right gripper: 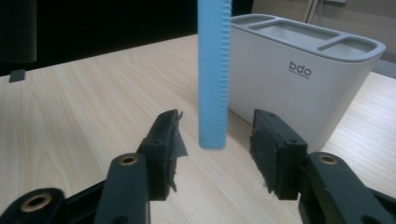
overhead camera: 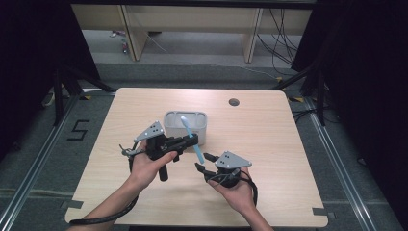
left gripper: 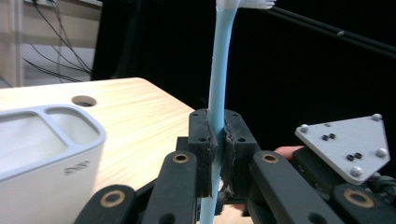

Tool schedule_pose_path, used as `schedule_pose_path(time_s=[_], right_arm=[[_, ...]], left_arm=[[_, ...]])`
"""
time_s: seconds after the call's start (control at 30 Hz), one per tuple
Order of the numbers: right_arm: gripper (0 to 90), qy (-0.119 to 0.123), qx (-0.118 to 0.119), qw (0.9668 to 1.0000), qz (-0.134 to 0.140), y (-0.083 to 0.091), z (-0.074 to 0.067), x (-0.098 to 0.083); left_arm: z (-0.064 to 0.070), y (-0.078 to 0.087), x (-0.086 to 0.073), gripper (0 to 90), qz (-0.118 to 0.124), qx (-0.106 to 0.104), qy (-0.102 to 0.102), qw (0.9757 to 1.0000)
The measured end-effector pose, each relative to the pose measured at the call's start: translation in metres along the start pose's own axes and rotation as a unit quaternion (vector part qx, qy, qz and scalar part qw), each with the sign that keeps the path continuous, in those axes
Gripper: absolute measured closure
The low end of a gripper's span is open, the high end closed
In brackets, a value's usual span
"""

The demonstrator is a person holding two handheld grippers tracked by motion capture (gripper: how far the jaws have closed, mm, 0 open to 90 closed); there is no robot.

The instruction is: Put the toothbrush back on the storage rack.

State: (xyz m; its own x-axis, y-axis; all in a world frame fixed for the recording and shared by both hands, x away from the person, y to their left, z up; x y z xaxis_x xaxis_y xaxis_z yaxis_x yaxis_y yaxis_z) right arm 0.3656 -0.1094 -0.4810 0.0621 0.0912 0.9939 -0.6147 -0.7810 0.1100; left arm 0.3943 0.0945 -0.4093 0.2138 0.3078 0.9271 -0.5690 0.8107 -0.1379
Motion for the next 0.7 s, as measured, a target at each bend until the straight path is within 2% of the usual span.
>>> schedule_pose_path(time_s=[0.07, 0.1, 0.13, 0.17, 0.23, 0.3, 0.37, 0.43, 0.47, 0.57, 0.6, 0.63, 0.67, 0.7], right_arm=[[48.9, -0.004, -0.003, 1.0000, -0.007, 0.001, 0.000, -0.001], [48.4, -0.016, -0.004, 0.9998, -0.008, 0.001, -0.001, -0.002], [47.9, -0.015, -0.007, 0.9998, -0.009, 0.002, 0.000, -0.002], [47.2, 0.004, -0.007, 1.0000, -0.002, 0.002, 0.003, -0.002], [46.8, 0.002, -0.004, 1.0000, 0.004, 0.001, 0.005, -0.004], [46.3, 0.003, -0.014, 0.9999, -0.002, 0.004, 0.006, -0.005], [45.8, 0.006, -0.019, 0.9998, 0.000, 0.005, 0.007, -0.005], [45.7, -0.013, -0.014, 0.9997, -0.013, 0.007, 0.006, -0.006], [45.7, -0.007, -0.015, 0.9998, -0.011, 0.008, 0.007, -0.006], [45.8, -0.013, -0.016, 0.9997, -0.012, 0.010, 0.008, -0.007], [45.8, -0.009, -0.021, 0.9997, -0.007, 0.011, 0.009, -0.007], [45.8, 0.009, -0.024, 0.9997, -0.001, 0.012, 0.012, -0.007], [45.8, 0.012, -0.026, 0.9996, 0.000, 0.012, 0.013, -0.008], [45.9, -0.005, -0.027, 0.9996, -0.003, 0.013, 0.011, -0.008]], left_arm=[[-0.001, 0.001, 0.001, 82.8, 0.002, 0.006, -0.013, 0.9999], [-0.002, 0.002, 0.002, 82.8, 0.003, 0.012, -0.020, 0.9997], [-0.003, 0.004, 0.003, 82.8, 0.004, 0.017, -0.029, 0.9994], [-0.004, 0.005, 0.004, 82.8, 0.005, 0.020, -0.034, 0.9992], [-0.005, 0.007, 0.006, 82.8, 0.008, 0.029, -0.047, 0.9984], [-0.006, 0.008, 0.007, 82.9, 0.011, 0.035, -0.058, 0.9976], [-0.007, 0.010, 0.009, 82.8, 0.011, 0.041, -0.074, 0.9964], [-0.009, 0.011, 0.010, 82.8, 0.012, 0.048, -0.090, 0.9948], [-0.010, 0.012, 0.011, 82.8, 0.012, 0.050, -0.099, 0.9938], [-0.012, 0.015, 0.013, 82.9, 0.014, 0.060, -0.115, 0.9915], [-0.013, 0.016, 0.013, 82.9, 0.014, 0.061, -0.118, 0.9910], [-0.014, 0.016, 0.014, 82.9, 0.014, 0.064, -0.123, 0.9903], [-0.014, 0.017, 0.015, 82.9, 0.015, 0.066, -0.127, 0.9896], [-0.015, 0.018, 0.015, 82.9, 0.014, 0.070, -0.131, 0.9888]])
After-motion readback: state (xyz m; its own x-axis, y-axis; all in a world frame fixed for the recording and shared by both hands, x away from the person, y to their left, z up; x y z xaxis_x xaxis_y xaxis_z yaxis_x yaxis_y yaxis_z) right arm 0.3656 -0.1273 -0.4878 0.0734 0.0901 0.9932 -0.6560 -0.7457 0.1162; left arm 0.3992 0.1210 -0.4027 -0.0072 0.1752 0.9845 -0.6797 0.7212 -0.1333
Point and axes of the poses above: each handheld gripper's, and its own axes: y roughly backward along the jaws, x roughly out of its top, z roughly to its right, the point moved 2 cm from there along -y, roughly forward along the jaws, and after that the axes turned 15 degrees about z, right-handed, at the moved point
